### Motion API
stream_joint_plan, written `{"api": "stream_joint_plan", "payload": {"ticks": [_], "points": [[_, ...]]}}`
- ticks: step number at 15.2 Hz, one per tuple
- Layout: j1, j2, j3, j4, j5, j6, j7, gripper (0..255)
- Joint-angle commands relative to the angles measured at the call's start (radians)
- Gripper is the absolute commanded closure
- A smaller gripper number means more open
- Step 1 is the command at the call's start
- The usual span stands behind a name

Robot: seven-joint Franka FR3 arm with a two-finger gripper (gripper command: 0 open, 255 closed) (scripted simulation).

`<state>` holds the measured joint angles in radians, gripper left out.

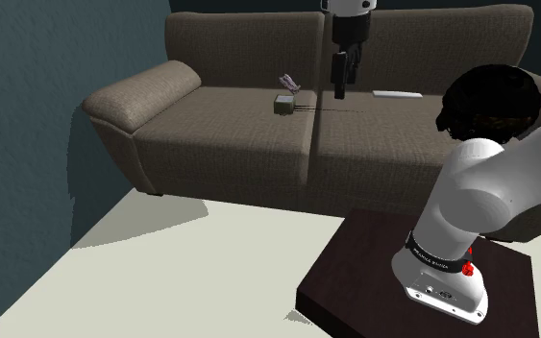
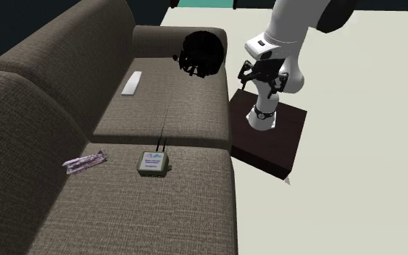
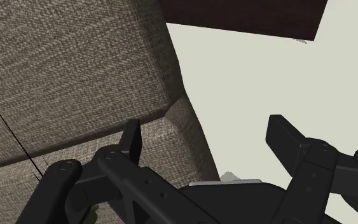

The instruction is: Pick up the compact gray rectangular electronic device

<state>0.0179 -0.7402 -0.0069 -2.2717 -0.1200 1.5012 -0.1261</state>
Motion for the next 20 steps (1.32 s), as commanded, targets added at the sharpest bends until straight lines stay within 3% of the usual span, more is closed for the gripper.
{"api": "stream_joint_plan", "payload": {"ticks": [1,11,20], "points": [[0.0,0.0,0.0,0.0,0.0,0.0,0.0,0],[-0.016,0.208,-0.223,0.033,-0.065,0.221,-0.283,0],[-0.005,0.507,-0.402,0.192,0.006,0.379,-0.564,0]]}}
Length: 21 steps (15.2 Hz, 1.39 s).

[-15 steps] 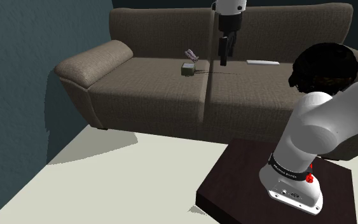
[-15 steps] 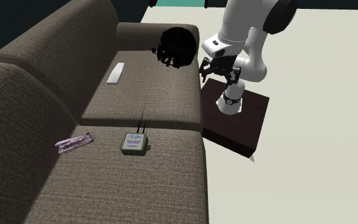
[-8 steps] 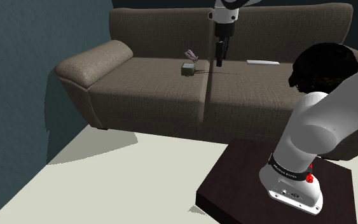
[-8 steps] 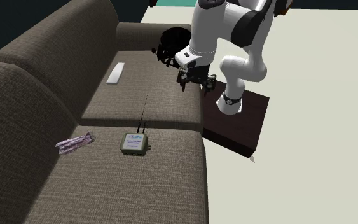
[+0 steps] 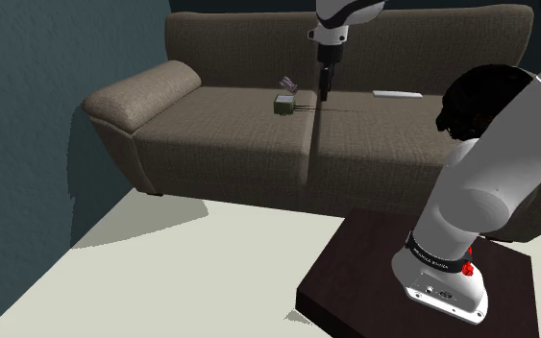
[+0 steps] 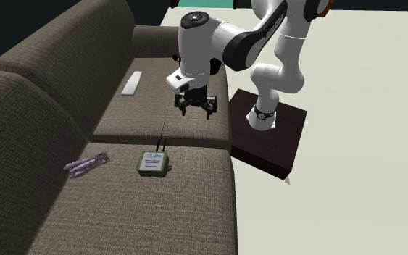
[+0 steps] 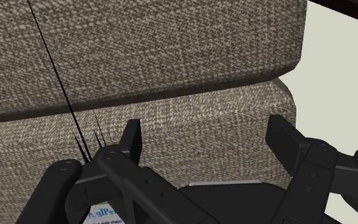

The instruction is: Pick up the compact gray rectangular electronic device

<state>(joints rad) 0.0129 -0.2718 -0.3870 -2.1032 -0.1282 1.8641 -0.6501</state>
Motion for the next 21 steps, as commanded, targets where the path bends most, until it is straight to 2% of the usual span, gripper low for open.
{"api": "stream_joint_plan", "payload": {"ticks": [1,6,11,20,21], "points": [[0.0,0.078,-0.039,0.049,0.032,0.029,-0.075,0],[-0.016,0.289,-0.104,0.2,0.154,0.066,-0.254,0],[-0.074,0.503,-0.117,0.385,0.289,0.055,-0.411,0],[-0.078,0.53,-0.109,0.315,0.307,0.147,-0.426,0],[-0.078,0.531,-0.109,0.317,0.308,0.146,-0.426,255]]}}
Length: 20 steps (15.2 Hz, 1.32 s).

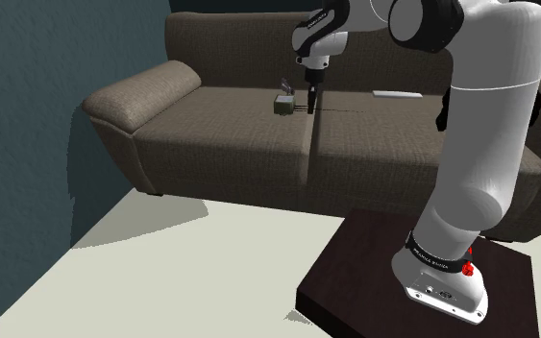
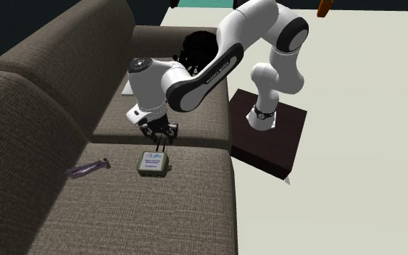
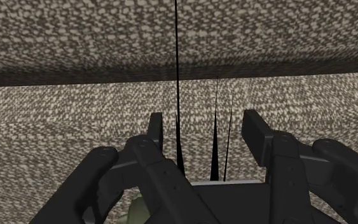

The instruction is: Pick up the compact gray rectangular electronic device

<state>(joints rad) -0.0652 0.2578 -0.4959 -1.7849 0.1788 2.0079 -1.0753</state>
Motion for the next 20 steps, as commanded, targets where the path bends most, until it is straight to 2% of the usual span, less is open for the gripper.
{"api": "stream_joint_plan", "payload": {"ticks": [1,9,20], "points": [[0.0,0.001,0.0,-0.002,0.001,0.003,0.0,255],[0.0,0.0,0.0,-0.003,0.001,0.003,-0.001,255],[0.001,-0.034,-0.008,0.103,-0.024,-0.132,0.02,255]]}}
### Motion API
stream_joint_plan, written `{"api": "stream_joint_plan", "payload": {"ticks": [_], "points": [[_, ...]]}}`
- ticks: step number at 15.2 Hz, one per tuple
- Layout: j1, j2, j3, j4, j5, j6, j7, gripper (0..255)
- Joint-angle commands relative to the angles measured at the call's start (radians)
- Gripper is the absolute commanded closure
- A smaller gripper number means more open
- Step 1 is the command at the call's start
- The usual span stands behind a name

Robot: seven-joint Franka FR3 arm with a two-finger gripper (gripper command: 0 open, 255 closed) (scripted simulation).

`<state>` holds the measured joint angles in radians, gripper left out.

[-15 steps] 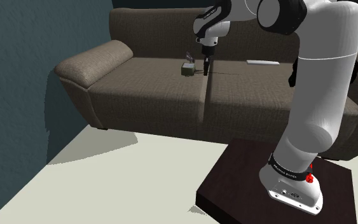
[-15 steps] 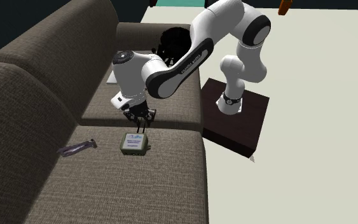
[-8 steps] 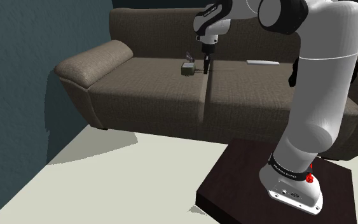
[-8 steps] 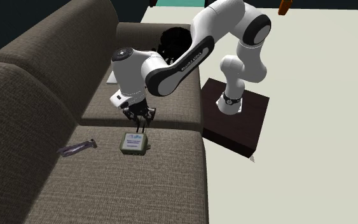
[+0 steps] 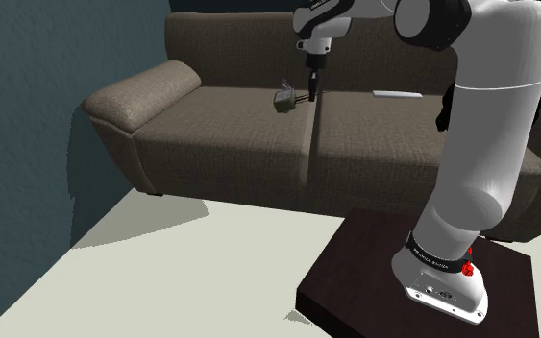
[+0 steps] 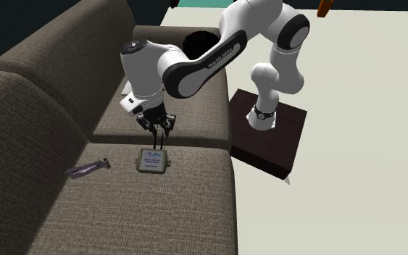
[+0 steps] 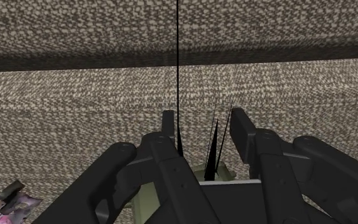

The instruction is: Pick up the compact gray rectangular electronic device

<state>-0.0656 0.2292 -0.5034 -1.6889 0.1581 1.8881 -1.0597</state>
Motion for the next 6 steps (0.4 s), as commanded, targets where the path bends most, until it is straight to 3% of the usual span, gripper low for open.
{"api": "stream_joint_plan", "payload": {"ticks": [1,6], "points": [[0.001,-0.008,-0.001,0.018,-0.005,-0.025,0.005,255],[0.0,-0.012,-0.002,0.056,-0.008,-0.066,0.009,255]]}}
